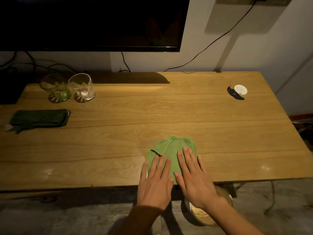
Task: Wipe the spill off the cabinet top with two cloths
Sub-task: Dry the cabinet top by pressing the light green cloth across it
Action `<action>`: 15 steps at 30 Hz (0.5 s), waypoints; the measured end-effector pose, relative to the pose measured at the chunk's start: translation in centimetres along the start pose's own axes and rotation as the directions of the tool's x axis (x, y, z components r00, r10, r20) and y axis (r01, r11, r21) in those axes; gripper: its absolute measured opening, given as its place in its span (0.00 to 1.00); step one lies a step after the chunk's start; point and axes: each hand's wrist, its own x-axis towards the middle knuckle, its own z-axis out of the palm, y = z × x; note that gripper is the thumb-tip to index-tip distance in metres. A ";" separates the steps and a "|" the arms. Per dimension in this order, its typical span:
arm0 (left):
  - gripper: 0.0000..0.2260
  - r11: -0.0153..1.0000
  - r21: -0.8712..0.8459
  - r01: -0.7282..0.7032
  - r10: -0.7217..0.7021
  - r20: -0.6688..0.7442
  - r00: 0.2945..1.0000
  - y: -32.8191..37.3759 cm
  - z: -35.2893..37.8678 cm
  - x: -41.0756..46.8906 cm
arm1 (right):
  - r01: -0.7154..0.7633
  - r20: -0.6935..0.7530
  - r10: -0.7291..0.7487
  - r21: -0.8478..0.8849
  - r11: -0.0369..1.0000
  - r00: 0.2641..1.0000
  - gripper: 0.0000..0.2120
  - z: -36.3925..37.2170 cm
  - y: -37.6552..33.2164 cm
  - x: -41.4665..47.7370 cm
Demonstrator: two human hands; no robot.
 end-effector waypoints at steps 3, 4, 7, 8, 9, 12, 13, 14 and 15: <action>0.30 0.998 0.061 -0.002 -0.001 0.056 0.998 -0.7 -0.3 1.4 | -0.078 0.037 0.078 -0.005 0.997 0.996 0.31 0.0 -0.1 0.6; 0.30 0.997 0.077 -0.006 0.001 0.061 0.998 -0.9 -0.4 1.8 | -0.088 0.047 0.089 -0.013 0.996 0.995 0.31 -0.1 -0.1 0.8; 0.30 0.995 0.103 -0.017 0.011 0.054 0.998 -1.6 -0.5 2.8 | -0.100 0.073 0.103 -0.042 0.994 0.992 0.30 -0.3 0.3 1.3; 0.30 0.994 0.105 -0.020 0.015 0.050 0.999 -1.8 -0.5 3.0 | -0.096 0.083 0.100 -0.041 0.994 0.992 0.30 -0.5 0.5 1.5; 0.30 0.994 0.107 -0.025 0.020 0.043 0.999 -2.1 -0.5 3.1 | -0.090 0.090 0.093 -0.036 0.995 0.992 0.30 -0.6 0.6 1.7; 0.30 0.994 0.100 -0.034 0.031 0.030 0.999 -2.6 -0.6 3.9 | -0.077 0.101 0.079 -0.027 0.997 0.992 0.29 -1.0 1.0 2.6; 0.29 0.995 0.098 -0.029 0.027 0.029 0.999 -2.7 -0.7 4.2 | -0.074 0.105 0.076 -0.027 0.997 0.992 0.29 -1.2 1.1 3.0; 0.29 0.995 0.093 -0.021 0.018 0.029 0.999 -2.7 -0.7 4.7 | -0.072 0.109 0.075 -0.026 0.997 0.991 0.29 -1.3 1.3 3.4; 0.28 0.997 0.082 -0.008 0.005 0.028 1.000 -2.6 -0.8 5.1 | -0.073 0.113 0.075 -0.023 0.997 0.991 0.29 -1.5 1.4 3.8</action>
